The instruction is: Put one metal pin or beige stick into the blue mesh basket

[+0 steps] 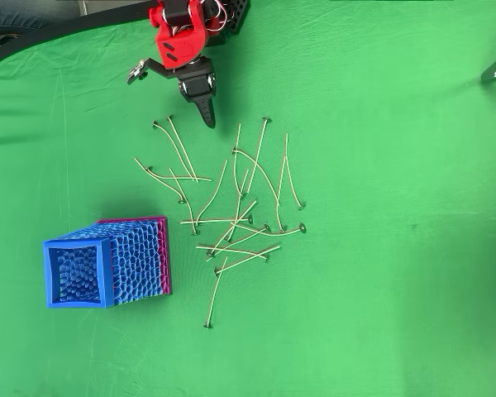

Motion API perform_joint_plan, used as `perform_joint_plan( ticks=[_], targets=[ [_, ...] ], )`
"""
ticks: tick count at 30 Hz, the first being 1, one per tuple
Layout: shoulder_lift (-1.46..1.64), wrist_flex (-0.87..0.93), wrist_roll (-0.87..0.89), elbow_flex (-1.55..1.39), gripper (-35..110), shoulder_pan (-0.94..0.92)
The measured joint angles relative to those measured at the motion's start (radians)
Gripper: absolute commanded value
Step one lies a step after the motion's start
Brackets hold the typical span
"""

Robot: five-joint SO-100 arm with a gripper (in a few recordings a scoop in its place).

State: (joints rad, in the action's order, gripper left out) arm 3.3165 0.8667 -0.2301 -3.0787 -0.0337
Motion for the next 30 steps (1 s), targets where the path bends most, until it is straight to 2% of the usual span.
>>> perform_joint_plan(
  ticks=[2,11,30],
  targets=[
    [0.0,0.0,0.069,0.0,1,-0.012],
    [0.0,0.0,0.127,0.0,1,-0.028],
    [0.0,0.0,0.15,0.0,1,-0.028]
  ],
)
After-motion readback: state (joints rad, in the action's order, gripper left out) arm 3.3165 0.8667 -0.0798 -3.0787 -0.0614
